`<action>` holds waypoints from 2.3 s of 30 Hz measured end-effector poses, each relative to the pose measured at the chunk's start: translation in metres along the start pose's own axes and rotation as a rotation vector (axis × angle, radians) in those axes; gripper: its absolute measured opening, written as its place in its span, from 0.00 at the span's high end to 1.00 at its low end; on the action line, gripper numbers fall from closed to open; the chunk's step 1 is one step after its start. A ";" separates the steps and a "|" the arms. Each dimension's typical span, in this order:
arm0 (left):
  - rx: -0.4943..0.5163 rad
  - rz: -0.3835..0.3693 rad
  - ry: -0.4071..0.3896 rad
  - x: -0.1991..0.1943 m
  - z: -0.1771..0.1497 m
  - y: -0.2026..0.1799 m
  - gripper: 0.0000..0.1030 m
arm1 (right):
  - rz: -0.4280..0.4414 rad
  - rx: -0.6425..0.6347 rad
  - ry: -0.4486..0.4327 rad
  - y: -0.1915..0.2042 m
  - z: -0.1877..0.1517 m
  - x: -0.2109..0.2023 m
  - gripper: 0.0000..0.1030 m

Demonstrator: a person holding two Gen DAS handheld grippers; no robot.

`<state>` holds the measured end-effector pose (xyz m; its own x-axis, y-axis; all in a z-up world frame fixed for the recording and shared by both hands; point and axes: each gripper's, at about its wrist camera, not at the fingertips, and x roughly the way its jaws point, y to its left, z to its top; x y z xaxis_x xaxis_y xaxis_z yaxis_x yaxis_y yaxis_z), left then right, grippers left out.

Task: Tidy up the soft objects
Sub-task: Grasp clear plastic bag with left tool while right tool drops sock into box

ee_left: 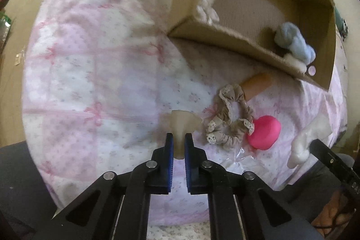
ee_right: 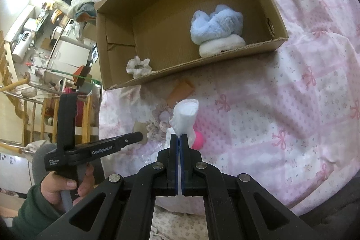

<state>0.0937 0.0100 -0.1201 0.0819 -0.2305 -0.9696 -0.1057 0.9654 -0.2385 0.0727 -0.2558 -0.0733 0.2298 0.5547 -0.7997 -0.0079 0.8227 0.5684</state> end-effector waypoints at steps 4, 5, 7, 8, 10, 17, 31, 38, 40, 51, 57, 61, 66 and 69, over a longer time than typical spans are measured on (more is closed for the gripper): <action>-0.012 0.017 -0.043 -0.015 -0.003 0.008 0.92 | 0.013 -0.002 -0.006 0.002 -0.001 -0.001 0.97; -0.016 0.018 -0.055 -0.019 -0.003 0.009 0.92 | 0.015 -0.003 -0.007 0.002 -0.001 -0.001 0.98; -0.028 0.008 -0.073 -0.026 -0.004 0.011 0.92 | 0.022 -0.005 -0.014 0.003 -0.001 -0.003 0.97; -0.033 0.010 -0.080 -0.028 -0.007 0.013 0.92 | 0.026 -0.006 -0.017 0.004 -0.001 -0.003 0.97; -0.033 0.015 -0.108 -0.037 -0.009 0.013 0.92 | 0.027 -0.009 -0.026 0.004 -0.001 -0.006 0.97; 0.005 0.051 -0.260 -0.096 -0.007 0.001 0.92 | 0.074 0.014 -0.064 0.002 0.005 -0.025 0.97; 0.121 0.039 -0.375 -0.107 0.070 -0.058 0.92 | 0.102 -0.024 -0.145 0.023 0.078 -0.053 0.97; 0.197 0.031 -0.350 -0.072 0.094 -0.067 0.92 | 0.126 0.006 -0.151 0.016 0.108 -0.030 0.97; 0.201 0.023 -0.358 -0.065 0.096 -0.064 0.92 | 0.131 0.028 -0.141 0.011 0.114 -0.017 0.97; 0.211 0.047 -0.338 -0.053 0.109 -0.066 0.92 | 0.100 -0.053 -0.092 0.017 0.113 0.022 0.97; 0.239 0.059 -0.305 -0.043 0.104 -0.073 0.92 | 0.079 -0.070 -0.080 0.019 0.115 0.029 0.97; 0.246 0.062 -0.307 -0.042 0.102 -0.076 0.92 | 0.064 -0.055 -0.067 0.013 0.117 0.033 0.97; 0.257 0.070 -0.317 -0.043 0.100 -0.078 0.92 | 0.067 -0.045 -0.064 0.011 0.117 0.033 0.97; 0.245 0.069 -0.308 -0.042 0.100 -0.076 0.92 | 0.067 -0.044 -0.065 0.012 0.116 0.033 0.97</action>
<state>0.1973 -0.0419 -0.0560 0.3805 -0.1529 -0.9120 0.1156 0.9864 -0.1172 0.1932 -0.2418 -0.0702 0.2896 0.6005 -0.7453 -0.0680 0.7896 0.6098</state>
